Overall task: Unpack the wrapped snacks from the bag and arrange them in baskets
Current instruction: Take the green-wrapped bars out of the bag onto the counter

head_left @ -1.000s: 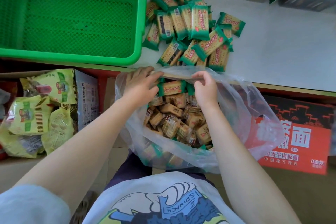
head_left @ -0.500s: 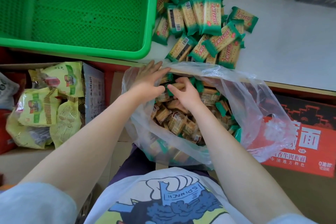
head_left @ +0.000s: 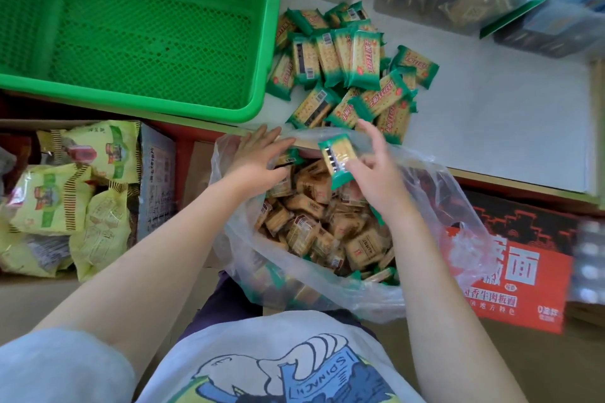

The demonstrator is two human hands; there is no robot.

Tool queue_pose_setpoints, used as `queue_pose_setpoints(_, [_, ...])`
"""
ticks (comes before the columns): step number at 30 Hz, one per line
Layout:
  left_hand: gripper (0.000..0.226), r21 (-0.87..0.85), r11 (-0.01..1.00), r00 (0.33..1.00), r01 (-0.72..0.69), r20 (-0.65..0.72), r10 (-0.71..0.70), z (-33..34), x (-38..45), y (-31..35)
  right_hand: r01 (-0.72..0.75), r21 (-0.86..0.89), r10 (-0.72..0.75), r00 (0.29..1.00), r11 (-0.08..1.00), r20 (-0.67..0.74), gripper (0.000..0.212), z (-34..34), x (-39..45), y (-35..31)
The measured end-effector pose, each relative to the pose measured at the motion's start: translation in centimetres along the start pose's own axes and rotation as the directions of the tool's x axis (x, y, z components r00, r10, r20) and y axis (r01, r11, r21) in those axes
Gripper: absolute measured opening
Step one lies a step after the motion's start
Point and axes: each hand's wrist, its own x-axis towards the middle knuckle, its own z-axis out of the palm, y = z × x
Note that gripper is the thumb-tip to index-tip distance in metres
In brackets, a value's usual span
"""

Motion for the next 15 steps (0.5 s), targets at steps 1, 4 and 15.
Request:
queue_pose_setpoints(1, [0.061, -0.004, 1.0, 1.0, 0.002, -0.005, -0.002, 0.0, 0.0, 0.0, 0.032, 0.06, -0.027, 0.997, 0.998, -0.072, 0.052, -0.4, 0.9, -1.0])
queue_pose_setpoints(4, [0.059, -0.011, 1.0, 1.0, 0.018, -0.012, -0.018, 0.0, 0.0, 0.2, 0.046, 0.27, 0.026, 0.966, 0.962, -0.258, 0.027, -1.1, 4.2, -3.5])
queue_pose_setpoints(15, [0.055, -0.014, 0.999, 0.999, 0.032, -0.017, -0.032, 0.2, 0.1, 0.6, 0.092, 0.304, 0.022, 0.936, 0.948, -0.351, 0.007, -4.8, 3.9, -6.1])
